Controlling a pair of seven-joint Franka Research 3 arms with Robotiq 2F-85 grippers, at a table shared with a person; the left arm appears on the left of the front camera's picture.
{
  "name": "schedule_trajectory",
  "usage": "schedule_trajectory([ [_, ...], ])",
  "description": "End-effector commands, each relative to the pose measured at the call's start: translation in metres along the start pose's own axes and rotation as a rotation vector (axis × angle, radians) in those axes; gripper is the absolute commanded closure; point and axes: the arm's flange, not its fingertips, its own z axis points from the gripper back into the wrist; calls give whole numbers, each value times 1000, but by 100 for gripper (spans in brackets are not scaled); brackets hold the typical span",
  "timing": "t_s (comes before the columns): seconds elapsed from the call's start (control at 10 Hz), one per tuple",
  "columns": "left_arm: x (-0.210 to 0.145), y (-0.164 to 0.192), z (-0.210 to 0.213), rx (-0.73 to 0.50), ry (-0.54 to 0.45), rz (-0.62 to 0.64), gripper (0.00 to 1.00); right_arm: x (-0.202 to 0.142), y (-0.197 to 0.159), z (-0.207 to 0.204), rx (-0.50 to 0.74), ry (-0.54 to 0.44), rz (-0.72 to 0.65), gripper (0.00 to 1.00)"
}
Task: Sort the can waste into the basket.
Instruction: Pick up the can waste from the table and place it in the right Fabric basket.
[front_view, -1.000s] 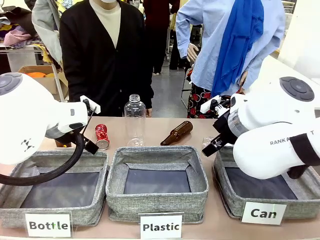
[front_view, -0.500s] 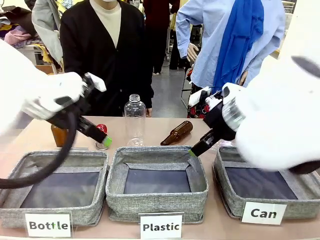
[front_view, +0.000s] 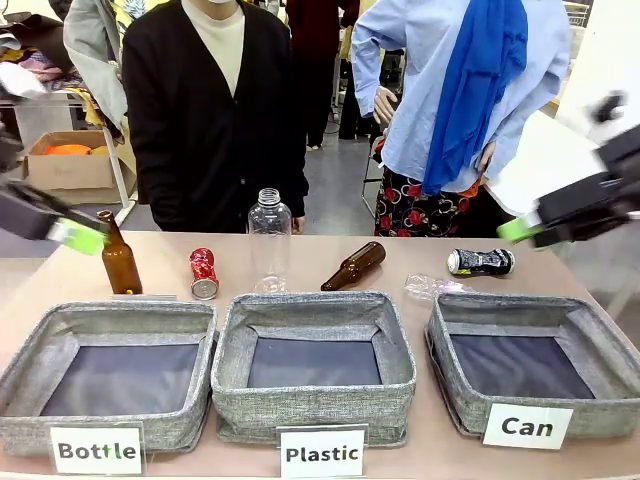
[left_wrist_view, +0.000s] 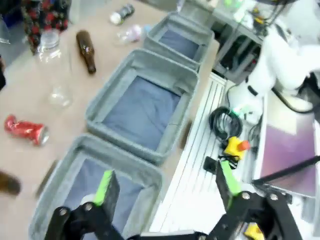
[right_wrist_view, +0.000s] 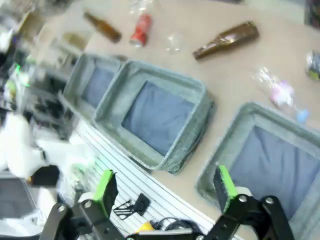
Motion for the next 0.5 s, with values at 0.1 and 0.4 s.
schedule_trajectory([
  [0.1,-115,9,49,68,-253,152,0,-64,-71,50,61,-226,-260,0],
  [0.4,-173,3,67,174,-482,279,0,-99,-127,66,103,-350,-443,0],
])
